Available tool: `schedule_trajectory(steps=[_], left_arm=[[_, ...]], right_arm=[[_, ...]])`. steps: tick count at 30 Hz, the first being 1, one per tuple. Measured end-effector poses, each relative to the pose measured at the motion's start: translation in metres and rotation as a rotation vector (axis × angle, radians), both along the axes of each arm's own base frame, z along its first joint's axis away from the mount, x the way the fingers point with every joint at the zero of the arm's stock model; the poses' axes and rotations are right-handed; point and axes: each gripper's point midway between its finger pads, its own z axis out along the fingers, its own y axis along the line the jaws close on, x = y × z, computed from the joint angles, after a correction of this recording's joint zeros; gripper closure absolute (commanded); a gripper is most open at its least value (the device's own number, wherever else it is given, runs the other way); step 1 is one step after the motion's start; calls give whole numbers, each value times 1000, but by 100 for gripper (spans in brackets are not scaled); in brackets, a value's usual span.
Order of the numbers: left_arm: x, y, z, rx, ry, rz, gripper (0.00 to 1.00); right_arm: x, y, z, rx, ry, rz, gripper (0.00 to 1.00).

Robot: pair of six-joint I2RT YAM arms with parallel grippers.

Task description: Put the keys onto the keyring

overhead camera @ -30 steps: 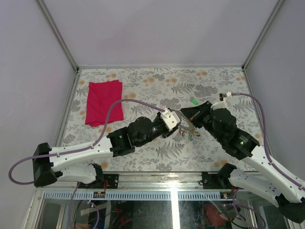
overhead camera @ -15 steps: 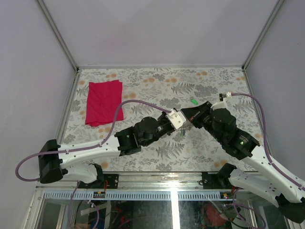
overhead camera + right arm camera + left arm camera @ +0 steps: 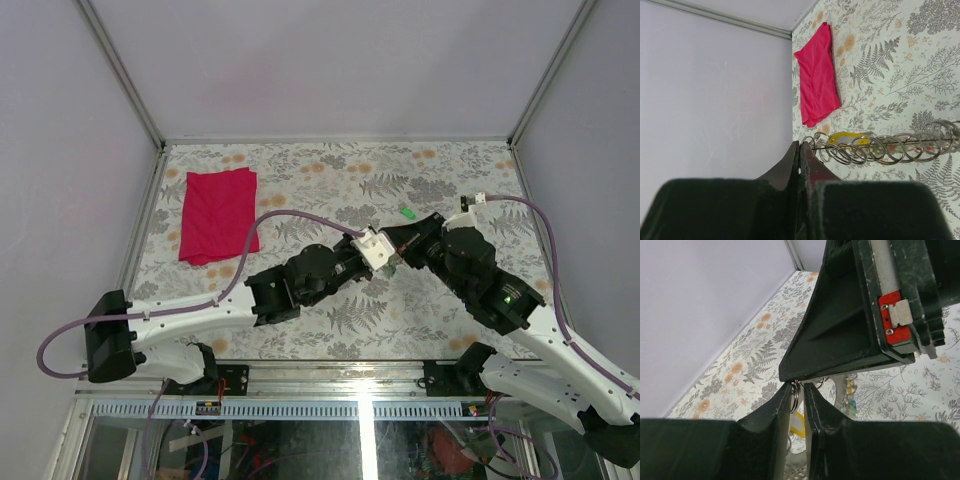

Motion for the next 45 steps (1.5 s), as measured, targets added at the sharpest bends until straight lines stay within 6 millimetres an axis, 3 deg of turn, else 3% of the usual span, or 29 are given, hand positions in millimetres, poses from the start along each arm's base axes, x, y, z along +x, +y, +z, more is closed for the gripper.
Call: schedule_trajectory(steps=[7, 16, 28, 36, 45], left_arm=[[3, -2, -1, 17, -12, 14, 85], [10, -4, -2, 40, -33, 39, 100], [10, -5, 0, 44, -40, 36, 100], [3, -5, 10, 18, -41, -4, 100], [-6, -2, 5, 19, -19, -41, 100]], right_arm=[[1, -1, -1, -3, 2, -6, 100], [3, -4, -1, -4, 0, -26, 100], [4, -6, 1, 3, -2, -36, 100], [-3, -7, 13, 46, -22, -21, 71], [-12, -14, 24, 54, -65, -10, 59]])
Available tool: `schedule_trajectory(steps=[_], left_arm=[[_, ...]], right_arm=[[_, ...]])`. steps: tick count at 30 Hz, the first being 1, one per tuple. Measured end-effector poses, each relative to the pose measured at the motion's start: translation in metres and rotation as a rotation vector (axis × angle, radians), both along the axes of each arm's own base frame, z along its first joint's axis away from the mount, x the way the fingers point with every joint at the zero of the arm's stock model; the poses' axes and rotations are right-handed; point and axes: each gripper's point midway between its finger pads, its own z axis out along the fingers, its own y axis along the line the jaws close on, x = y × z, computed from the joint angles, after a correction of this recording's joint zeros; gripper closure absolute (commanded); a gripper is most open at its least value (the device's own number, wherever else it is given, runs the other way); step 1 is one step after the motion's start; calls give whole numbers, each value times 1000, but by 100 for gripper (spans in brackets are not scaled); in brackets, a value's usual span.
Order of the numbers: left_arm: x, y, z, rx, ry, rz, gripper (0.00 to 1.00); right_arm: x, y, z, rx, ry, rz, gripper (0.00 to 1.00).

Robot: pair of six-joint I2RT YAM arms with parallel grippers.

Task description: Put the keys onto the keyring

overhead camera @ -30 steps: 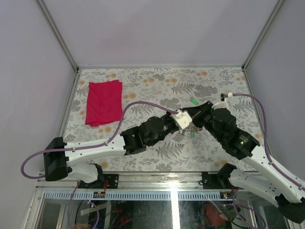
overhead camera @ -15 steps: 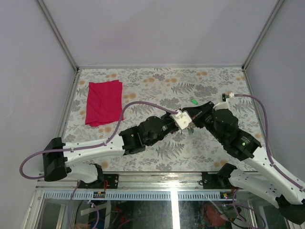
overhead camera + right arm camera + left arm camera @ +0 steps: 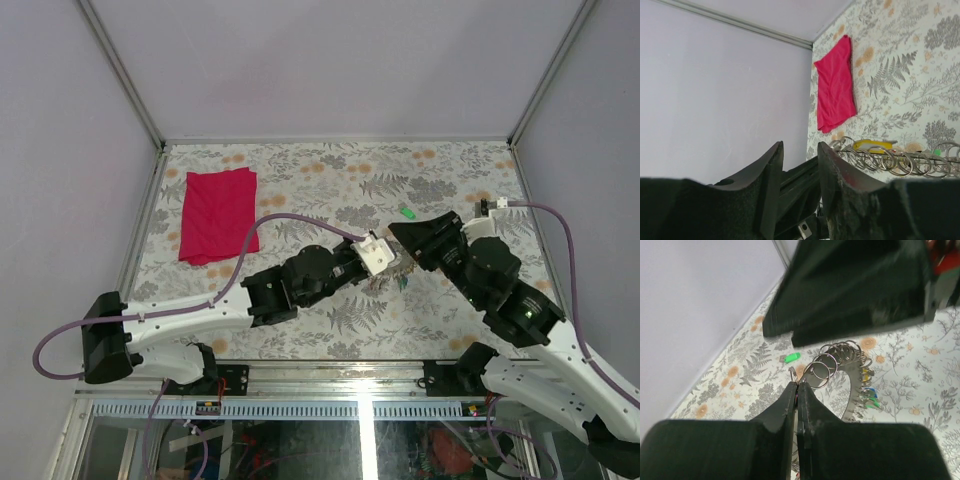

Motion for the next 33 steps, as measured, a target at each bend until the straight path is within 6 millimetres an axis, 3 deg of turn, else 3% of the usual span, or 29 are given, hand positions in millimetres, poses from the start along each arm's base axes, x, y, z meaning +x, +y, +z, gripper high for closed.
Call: schedule_trajectory(steps=[7, 10, 13, 19, 23, 30, 33], left_arm=[[-11, 6, -11, 28, 55, -52, 100], [-15, 14, -5, 4, 94, -98, 100], [-11, 26, 9, -51, 135, -139, 100], [-11, 50, 26, -122, 217, -259, 100], [-18, 58, 27, -128, 276, -349, 100], [-48, 68, 42, -144, 330, -533, 100], [-66, 71, 53, -155, 327, -608, 100]], right_arm=[[-16, -25, 31, -83, -203, 8, 58], [-23, -38, 46, -175, -347, 10, 57], [-25, -42, 48, -315, -451, 35, 55], [-32, -22, 47, -616, -666, 243, 57], [-45, -10, 51, -708, -781, 381, 58], [-78, 15, 77, -759, -990, 659, 57], [-86, 23, 75, -757, -1032, 737, 61]])
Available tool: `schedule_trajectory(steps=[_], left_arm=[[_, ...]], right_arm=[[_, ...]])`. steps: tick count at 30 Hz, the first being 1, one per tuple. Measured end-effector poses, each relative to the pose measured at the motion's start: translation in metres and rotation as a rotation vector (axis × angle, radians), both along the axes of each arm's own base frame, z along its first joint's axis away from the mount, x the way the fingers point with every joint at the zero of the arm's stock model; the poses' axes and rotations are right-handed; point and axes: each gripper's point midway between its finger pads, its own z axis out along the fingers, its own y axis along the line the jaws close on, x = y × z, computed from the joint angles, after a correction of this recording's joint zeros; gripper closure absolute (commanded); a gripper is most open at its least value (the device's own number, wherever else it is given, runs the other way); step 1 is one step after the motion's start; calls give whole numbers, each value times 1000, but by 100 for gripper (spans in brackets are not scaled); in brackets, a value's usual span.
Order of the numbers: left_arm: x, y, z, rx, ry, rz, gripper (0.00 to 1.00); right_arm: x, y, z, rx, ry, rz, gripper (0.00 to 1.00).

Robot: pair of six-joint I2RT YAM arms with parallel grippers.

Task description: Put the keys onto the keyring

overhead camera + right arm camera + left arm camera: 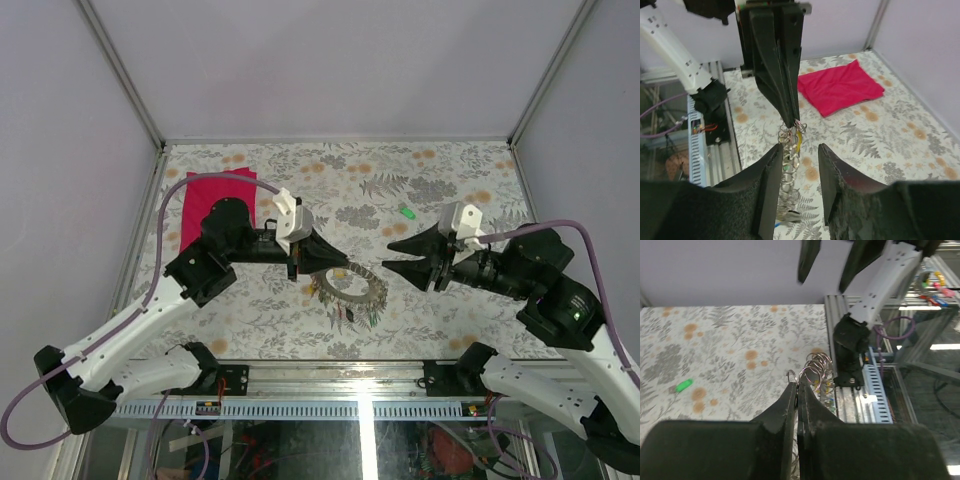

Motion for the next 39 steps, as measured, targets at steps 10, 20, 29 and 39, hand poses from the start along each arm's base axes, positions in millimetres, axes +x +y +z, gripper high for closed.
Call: schedule_trajectory(steps=[10, 20, 29, 39], left_arm=[[-36, 10, 14, -30, 7, -148, 100], [-47, 13, 19, -34, 23, -201, 100], [-54, 15, 23, -38, 27, -238, 100], [-57, 15, 32, -49, 12, -255, 100]], right_arm=[[-16, 22, -15, -61, -21, 198, 71], [-23, 48, -21, -36, -37, 366, 73], [-25, 58, -26, -38, -22, 428, 71], [-27, 60, -29, -43, -15, 456, 72]])
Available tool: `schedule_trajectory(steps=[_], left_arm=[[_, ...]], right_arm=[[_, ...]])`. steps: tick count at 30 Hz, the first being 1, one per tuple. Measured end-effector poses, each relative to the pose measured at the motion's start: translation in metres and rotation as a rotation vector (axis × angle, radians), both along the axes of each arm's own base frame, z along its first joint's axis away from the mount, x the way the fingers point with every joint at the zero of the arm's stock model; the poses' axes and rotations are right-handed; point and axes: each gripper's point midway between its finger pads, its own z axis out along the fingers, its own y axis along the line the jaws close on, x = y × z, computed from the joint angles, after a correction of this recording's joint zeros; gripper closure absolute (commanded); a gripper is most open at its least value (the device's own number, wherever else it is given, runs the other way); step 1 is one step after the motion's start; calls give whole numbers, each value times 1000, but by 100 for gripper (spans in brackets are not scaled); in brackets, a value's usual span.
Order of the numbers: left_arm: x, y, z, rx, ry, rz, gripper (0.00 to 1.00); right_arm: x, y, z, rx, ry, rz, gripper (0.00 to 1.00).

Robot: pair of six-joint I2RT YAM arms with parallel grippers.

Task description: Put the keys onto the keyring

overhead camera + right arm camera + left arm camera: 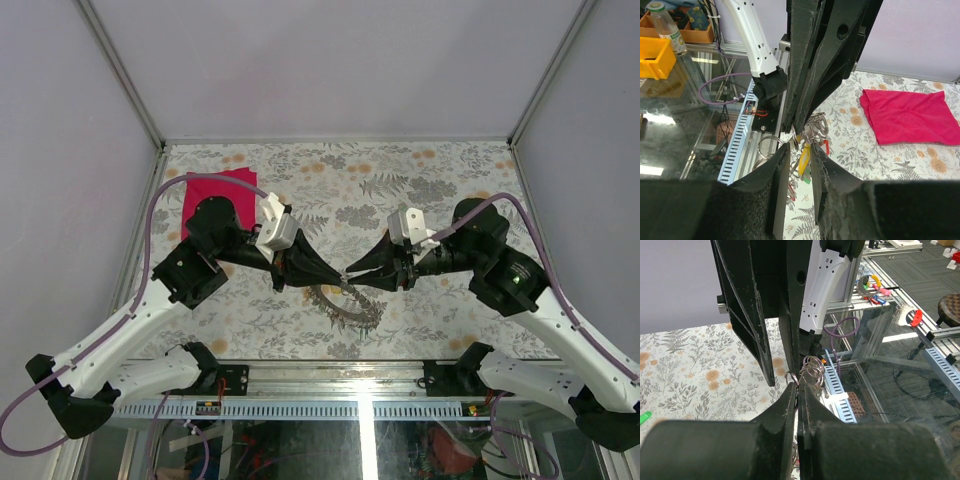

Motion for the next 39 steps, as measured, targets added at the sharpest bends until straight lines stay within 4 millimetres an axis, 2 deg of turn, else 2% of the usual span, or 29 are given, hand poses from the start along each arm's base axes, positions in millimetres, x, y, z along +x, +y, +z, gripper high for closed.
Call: schedule_trajectory(steps=[7, 9, 10, 11, 14, 19, 23, 27, 30, 34, 39], left_arm=[[0, -1, -1, 4, 4, -8, 100], [-1, 0, -1, 4, 4, -11, 100], [-1, 0, -1, 4, 4, -12, 100], [-1, 0, -1, 4, 4, -13, 100], [-1, 0, -1, 4, 4, -13, 100], [4, -1, 0, 2, 6, 21, 78], [9, 3, 12, -35, -20, 93, 68], [11, 12, 29, -95, -51, 171, 67], [11, 16, 33, -124, -52, 201, 73], [12, 15, 27, -125, -20, 198, 76], [13, 11, 10, -101, 35, 188, 74]], right_arm=[[-1, 3, -2, -4, 20, 25, 78], [-3, 4, -1, 0, 25, 33, 88], [-4, 4, 0, 3, 26, 40, 97], [-4, 4, 0, 4, 28, 44, 100], [-6, 4, 0, 2, 36, 53, 100], [-5, 3, -1, -8, 44, 39, 100], [-2, 0, -9, -39, 70, -3, 100], [4, -3, -10, -49, 85, -60, 100], [8, -7, -6, -38, 92, -106, 100], [13, -13, 4, 2, 95, -179, 100], [14, -15, 12, 34, 101, -203, 100]])
